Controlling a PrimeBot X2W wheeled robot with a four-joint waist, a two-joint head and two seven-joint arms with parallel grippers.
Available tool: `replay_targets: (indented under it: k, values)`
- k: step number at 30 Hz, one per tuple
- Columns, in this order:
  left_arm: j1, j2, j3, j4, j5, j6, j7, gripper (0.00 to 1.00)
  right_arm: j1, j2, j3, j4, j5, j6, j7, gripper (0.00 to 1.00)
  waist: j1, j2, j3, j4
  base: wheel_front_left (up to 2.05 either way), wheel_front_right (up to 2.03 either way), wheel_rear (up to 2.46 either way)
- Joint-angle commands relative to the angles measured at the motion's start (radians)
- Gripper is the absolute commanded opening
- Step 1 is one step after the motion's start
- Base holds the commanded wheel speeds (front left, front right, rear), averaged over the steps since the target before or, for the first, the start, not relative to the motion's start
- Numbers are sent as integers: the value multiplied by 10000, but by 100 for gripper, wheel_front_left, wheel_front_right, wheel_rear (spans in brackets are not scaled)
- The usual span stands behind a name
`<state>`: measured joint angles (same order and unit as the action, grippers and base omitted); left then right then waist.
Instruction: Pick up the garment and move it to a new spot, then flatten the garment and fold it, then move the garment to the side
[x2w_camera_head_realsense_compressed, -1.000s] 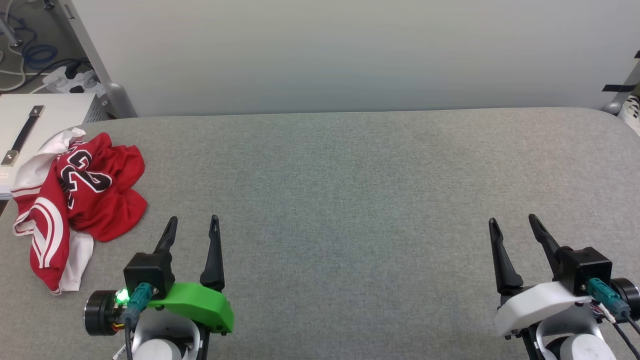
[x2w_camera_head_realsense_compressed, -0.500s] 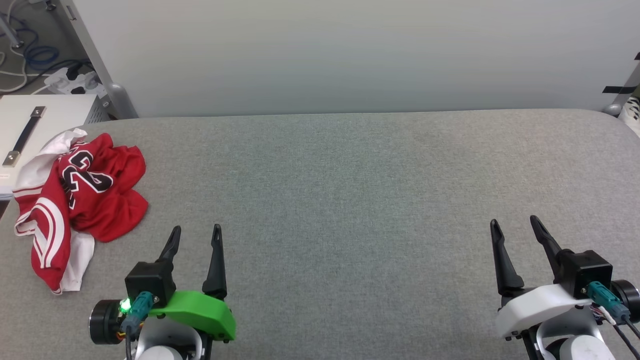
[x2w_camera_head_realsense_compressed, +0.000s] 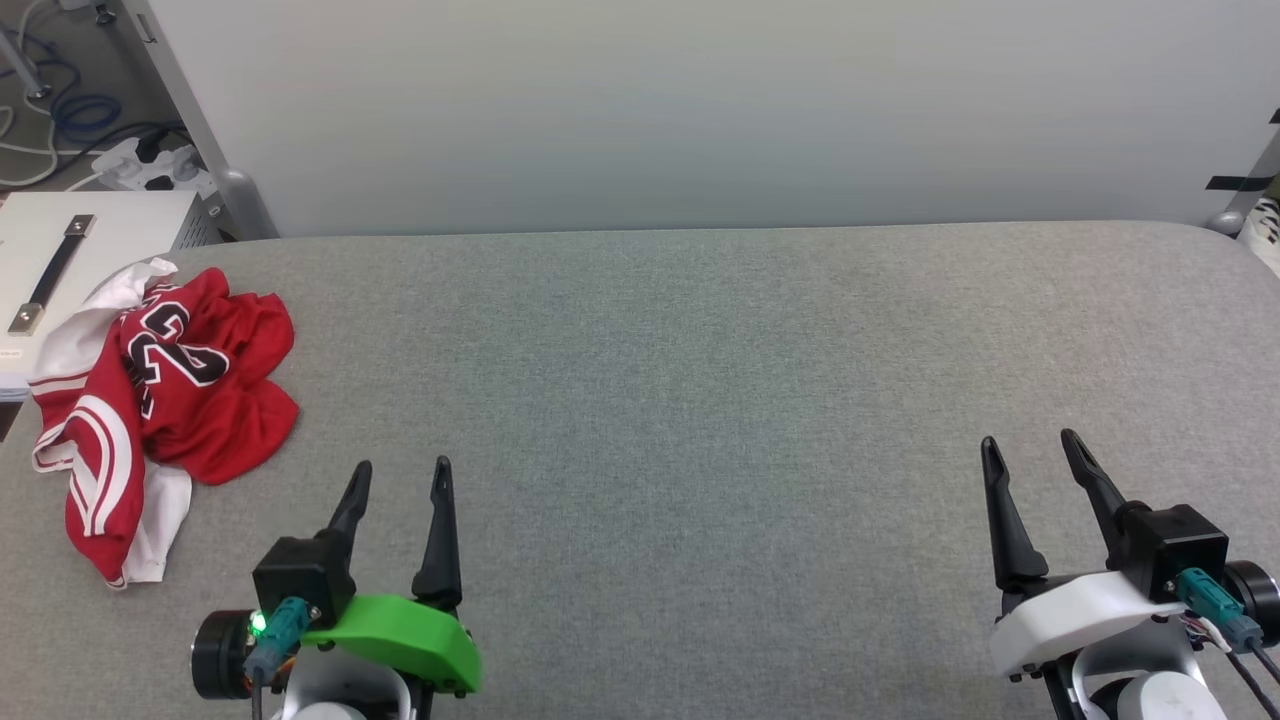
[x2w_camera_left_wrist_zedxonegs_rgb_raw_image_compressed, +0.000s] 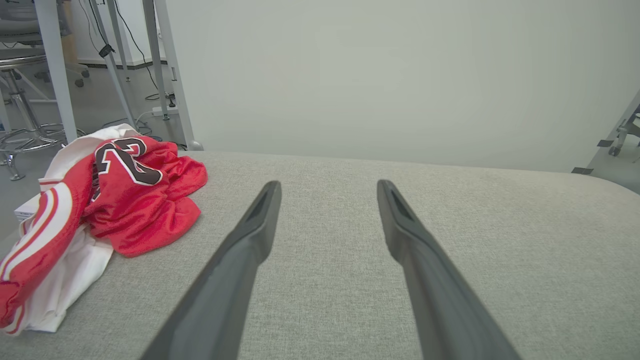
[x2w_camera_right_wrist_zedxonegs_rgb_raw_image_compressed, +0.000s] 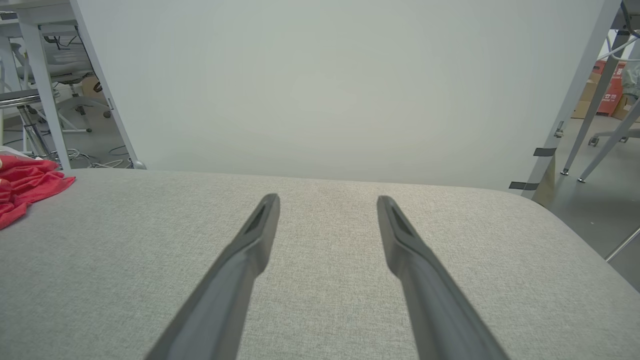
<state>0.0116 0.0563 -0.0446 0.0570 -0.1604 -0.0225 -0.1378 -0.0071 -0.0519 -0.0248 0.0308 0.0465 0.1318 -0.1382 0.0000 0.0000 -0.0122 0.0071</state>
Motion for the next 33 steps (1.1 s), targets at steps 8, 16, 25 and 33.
replay_targets:
  k: [8, 16, 25, 33]
  values:
    - [181, -37, -128, 358, -266, -93, -264, 100, -5, 10, -16, 281, 75, -7, -273, 100, 0, 0, -9, 4, 0, 0, 0]
    - [197, -41, -198, 476, -447, -143, -429, 100, -33, 12, -42, 485, 138, -8, -436, 100, 0, 0, 8, 11, 0, 0, 0]
    - [205, -46, -271, 550, -643, -181, -612, 100, -61, 13, -72, 598, 234, -9, -617, 100, 0, 0, 33, 56, 0, 0, 0]
    - [226, -50, -328, 621, -784, -213, -778, 100, -7, 14, -69, 618, 382, -9, -780, 100, 0, 0, -25, 464, 0, 0, 0]
